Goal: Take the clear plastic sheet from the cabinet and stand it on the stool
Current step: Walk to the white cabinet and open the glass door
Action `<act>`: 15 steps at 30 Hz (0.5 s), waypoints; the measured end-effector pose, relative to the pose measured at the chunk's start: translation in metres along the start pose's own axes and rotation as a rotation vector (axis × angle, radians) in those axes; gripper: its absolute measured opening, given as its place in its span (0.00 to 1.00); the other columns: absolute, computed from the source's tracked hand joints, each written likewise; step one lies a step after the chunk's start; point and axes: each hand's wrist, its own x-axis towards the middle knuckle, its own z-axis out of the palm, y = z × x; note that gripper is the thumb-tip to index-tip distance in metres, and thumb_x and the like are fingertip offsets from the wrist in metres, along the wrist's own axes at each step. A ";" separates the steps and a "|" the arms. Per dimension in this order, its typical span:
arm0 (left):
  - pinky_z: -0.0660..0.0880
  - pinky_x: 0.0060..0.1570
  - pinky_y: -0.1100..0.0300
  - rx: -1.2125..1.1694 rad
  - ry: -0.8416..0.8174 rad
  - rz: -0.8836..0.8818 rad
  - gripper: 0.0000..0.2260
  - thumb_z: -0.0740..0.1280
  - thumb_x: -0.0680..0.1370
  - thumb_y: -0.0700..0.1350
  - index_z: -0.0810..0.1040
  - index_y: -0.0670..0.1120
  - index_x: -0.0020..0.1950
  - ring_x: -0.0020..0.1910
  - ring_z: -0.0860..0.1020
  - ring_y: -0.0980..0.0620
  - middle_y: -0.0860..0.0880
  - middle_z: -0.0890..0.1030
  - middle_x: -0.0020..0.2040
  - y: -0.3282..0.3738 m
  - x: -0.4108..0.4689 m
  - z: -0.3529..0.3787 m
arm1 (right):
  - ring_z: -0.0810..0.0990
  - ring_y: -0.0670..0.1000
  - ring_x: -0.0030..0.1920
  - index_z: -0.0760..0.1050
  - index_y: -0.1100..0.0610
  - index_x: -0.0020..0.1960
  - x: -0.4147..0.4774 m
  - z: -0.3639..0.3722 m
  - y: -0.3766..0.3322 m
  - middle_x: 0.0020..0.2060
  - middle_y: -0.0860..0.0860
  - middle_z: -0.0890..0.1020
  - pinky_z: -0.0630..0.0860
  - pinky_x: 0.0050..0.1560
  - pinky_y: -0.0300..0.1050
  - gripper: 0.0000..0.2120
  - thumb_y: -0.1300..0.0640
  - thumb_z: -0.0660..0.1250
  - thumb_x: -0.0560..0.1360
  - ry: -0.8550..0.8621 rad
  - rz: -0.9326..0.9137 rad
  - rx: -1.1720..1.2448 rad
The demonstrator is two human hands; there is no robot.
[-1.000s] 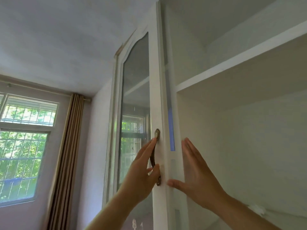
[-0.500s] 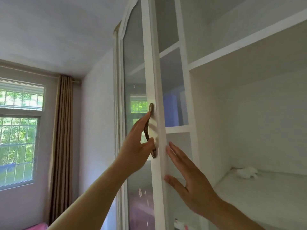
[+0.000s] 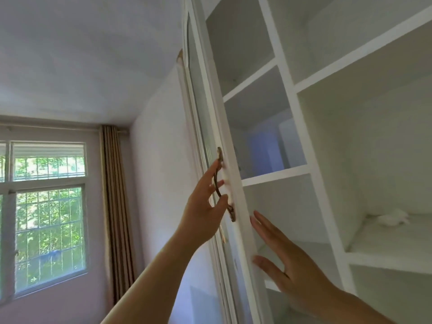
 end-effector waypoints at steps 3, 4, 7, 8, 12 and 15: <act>0.74 0.59 0.45 -0.048 0.022 -0.017 0.32 0.59 0.75 0.29 0.61 0.58 0.71 0.62 0.73 0.60 0.66 0.69 0.65 0.002 -0.003 -0.001 | 0.46 0.26 0.68 0.42 0.27 0.67 0.001 0.002 -0.006 0.67 0.21 0.42 0.46 0.61 0.19 0.27 0.38 0.53 0.75 -0.032 0.018 0.008; 0.74 0.59 0.45 -0.055 0.033 -0.029 0.32 0.59 0.75 0.28 0.61 0.59 0.70 0.60 0.74 0.62 0.67 0.69 0.64 0.003 -0.005 -0.002 | 0.46 0.27 0.68 0.41 0.28 0.68 0.002 0.004 -0.008 0.68 0.22 0.43 0.46 0.62 0.20 0.27 0.39 0.53 0.75 -0.042 0.015 0.006; 0.75 0.59 0.46 -0.073 0.039 -0.043 0.32 0.58 0.76 0.29 0.62 0.62 0.68 0.62 0.74 0.60 0.68 0.71 0.62 -0.001 -0.009 -0.007 | 0.46 0.29 0.70 0.41 0.30 0.69 0.003 0.009 -0.011 0.69 0.24 0.44 0.48 0.68 0.28 0.27 0.38 0.52 0.75 -0.054 0.011 0.010; 0.74 0.59 0.46 -0.081 0.038 -0.048 0.32 0.58 0.76 0.29 0.62 0.63 0.68 0.63 0.73 0.58 0.68 0.71 0.63 -0.001 -0.011 -0.010 | 0.46 0.29 0.70 0.41 0.28 0.68 0.004 0.011 -0.012 0.69 0.23 0.43 0.48 0.68 0.29 0.27 0.35 0.51 0.74 -0.058 0.001 0.011; 0.78 0.50 0.59 -0.054 0.065 -0.055 0.31 0.58 0.77 0.30 0.61 0.61 0.70 0.63 0.73 0.61 0.64 0.69 0.66 -0.006 -0.013 -0.019 | 0.42 0.21 0.64 0.32 0.19 0.59 0.015 0.023 -0.016 0.63 0.20 0.35 0.44 0.62 0.21 0.28 0.21 0.39 0.62 -0.119 -0.021 0.019; 0.79 0.44 0.60 -0.099 0.082 -0.037 0.30 0.59 0.77 0.31 0.62 0.61 0.69 0.59 0.75 0.62 0.60 0.69 0.66 -0.008 -0.017 -0.026 | 0.43 0.18 0.61 0.29 0.20 0.57 0.022 0.031 -0.016 0.59 0.17 0.33 0.47 0.58 0.17 0.29 0.20 0.39 0.60 -0.114 -0.067 0.038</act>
